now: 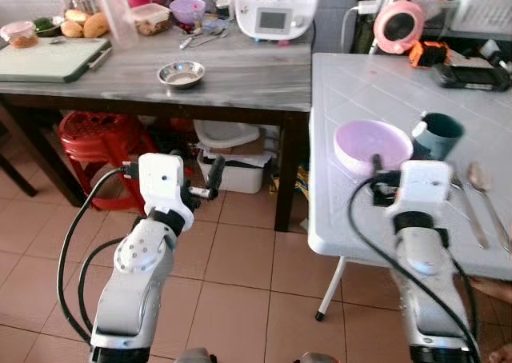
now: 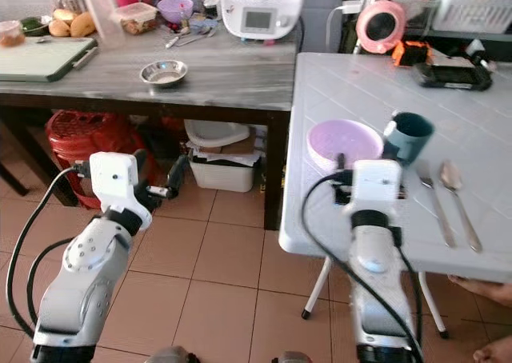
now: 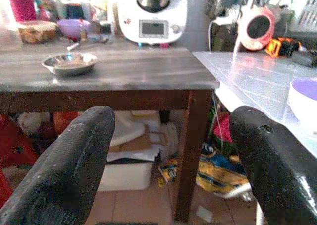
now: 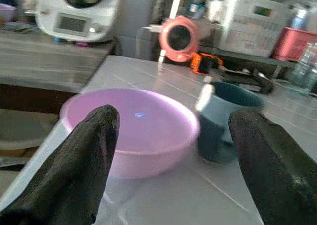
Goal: Setting the table
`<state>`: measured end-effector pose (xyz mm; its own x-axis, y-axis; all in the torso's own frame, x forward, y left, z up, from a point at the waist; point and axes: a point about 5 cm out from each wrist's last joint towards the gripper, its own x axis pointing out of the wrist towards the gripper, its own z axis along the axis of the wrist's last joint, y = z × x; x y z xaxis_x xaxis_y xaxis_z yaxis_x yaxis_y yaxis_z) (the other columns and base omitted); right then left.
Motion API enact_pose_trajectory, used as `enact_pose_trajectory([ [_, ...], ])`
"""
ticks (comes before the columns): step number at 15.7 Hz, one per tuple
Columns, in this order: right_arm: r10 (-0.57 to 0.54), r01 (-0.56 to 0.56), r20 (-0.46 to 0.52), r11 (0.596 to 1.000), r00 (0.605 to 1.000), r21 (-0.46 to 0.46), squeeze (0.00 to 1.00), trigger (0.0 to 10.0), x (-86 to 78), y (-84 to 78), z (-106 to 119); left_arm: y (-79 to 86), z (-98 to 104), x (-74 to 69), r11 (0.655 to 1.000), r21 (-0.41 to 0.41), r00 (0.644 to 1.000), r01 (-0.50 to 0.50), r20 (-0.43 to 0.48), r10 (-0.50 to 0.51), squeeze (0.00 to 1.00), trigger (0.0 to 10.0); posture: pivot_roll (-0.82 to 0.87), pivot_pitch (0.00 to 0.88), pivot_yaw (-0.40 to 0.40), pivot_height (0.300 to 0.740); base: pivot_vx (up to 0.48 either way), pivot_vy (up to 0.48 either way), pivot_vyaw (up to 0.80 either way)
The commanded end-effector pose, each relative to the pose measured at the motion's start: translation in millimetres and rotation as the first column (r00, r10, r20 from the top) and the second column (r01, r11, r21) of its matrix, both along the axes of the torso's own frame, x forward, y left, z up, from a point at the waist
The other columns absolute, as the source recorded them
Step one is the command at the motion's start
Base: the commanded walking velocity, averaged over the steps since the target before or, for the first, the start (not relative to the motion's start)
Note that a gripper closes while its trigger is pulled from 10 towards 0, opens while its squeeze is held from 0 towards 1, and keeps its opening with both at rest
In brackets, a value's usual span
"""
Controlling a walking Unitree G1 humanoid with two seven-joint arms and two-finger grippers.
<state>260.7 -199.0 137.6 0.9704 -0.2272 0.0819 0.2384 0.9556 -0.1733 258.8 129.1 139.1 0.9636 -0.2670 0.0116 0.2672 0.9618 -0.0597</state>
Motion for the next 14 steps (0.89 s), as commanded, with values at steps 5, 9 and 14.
enact_pose_trajectory([
  [5,0.043,-0.043,-0.005,0.999,0.999,0.029,0.11,10.0,13.8,2.2,6.3,1.9,-5.2,-7.7,0.998,0.053,0.999,0.014,-0.051,-0.012,0.0,10.0,0.02,0.05,0.036,0.74,0.0,0.0,0.0],
  [9,0.211,-0.22,-0.112,0.972,0.971,-0.079,0.0,10.0,31.4,13.5,10.3,5.1,-11.4,-14.7,0.997,0.071,0.994,0.025,-0.106,-0.017,0.0,10.0,0.02,0.089,0.041,0.74,0.0,0.0,0.0],
  [14,0.319,-0.345,-0.191,0.931,0.928,-0.119,0.0,10.0,41.2,13.3,14.1,4.9,-13.7,-18.9,0.995,0.088,0.99,0.041,-0.139,-0.028,0.0,10.0,0.03,0.108,0.039,0.74,0.0,0.0,0.0],
])
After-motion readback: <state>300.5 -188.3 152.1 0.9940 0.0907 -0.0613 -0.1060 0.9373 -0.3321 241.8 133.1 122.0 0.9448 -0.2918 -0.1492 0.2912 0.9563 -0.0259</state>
